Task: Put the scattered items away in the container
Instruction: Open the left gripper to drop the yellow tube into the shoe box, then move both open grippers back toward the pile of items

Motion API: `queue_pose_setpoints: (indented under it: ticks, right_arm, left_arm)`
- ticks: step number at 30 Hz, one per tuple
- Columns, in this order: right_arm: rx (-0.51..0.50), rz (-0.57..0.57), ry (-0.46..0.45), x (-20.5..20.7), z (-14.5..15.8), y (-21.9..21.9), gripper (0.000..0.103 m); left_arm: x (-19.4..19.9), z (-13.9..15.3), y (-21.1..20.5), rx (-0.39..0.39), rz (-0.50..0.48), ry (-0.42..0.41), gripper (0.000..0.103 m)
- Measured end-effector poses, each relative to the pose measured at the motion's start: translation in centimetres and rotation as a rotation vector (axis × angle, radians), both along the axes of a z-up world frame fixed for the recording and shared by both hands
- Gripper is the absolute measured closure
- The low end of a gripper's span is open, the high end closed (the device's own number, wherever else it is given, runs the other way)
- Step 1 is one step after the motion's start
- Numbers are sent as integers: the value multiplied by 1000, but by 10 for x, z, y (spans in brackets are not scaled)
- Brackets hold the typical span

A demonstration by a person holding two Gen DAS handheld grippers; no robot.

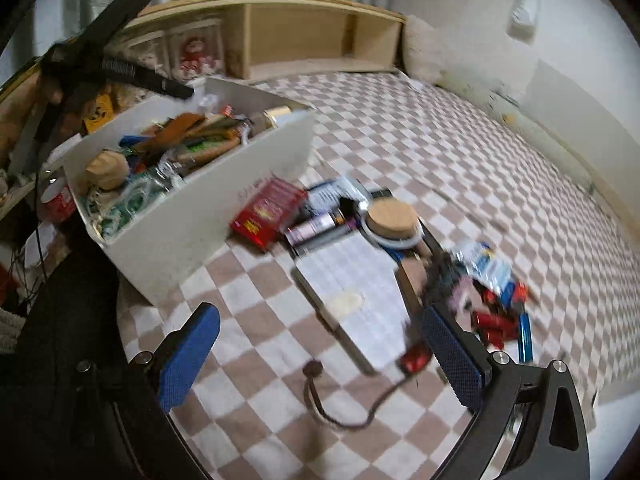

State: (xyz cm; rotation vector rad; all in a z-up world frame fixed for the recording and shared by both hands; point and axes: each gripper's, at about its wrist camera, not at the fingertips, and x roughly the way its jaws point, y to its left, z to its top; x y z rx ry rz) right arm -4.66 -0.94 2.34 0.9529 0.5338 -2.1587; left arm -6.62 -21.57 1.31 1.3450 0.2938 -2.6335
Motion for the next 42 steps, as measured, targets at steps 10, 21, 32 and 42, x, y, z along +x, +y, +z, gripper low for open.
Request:
queue_pose_setpoints:
  ticks: [10, 21, 32, 42]
  right_arm:
    - [-28, -114, -52, 6, -22, 32, 2]
    - [-85, -208, -108, 3, -36, 59, 2]
    - [-110, -236, -107, 3, -35, 66, 2]
    - [-167, -306, -84, 6, -20, 72, 2]
  left_arm:
    - [-60, -27, -46, 344, 237, -56, 22]
    - [-98, -54, -54, 352, 296, -74, 20]
    - [-81, -39, -51, 247, 263, -22, 7]
    - [-54, -17, -6, 127, 99, 61, 7]
